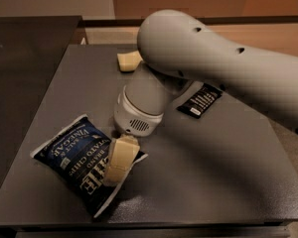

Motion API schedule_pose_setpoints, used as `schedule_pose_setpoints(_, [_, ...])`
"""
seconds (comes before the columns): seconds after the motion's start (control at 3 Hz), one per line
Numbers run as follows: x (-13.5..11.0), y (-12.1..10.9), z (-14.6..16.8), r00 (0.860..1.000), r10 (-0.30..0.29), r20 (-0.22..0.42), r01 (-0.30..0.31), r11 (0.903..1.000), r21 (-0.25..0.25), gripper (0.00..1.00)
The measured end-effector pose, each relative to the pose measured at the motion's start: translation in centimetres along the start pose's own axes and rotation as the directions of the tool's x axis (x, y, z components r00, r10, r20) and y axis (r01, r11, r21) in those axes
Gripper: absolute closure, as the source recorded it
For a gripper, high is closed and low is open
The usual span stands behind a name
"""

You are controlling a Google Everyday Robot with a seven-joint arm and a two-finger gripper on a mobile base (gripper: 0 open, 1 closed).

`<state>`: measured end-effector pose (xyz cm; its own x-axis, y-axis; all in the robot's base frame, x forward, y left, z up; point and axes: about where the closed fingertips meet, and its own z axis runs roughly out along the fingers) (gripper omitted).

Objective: Pick blue chip bag

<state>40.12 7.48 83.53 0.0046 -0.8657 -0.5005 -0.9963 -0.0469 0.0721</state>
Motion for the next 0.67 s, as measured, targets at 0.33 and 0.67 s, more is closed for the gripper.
schedule_pose_setpoints(0.33, [-0.2, 0.09, 0.12, 1.0, 0.002, 0.008, -0.002, 0.9999, -0.012, 0.42])
schedule_pose_setpoints(0.67, [-0.32, 0.14, -0.36, 1.0, 0.009, 0.026, -0.009, 0.9997, -0.021, 0.65])
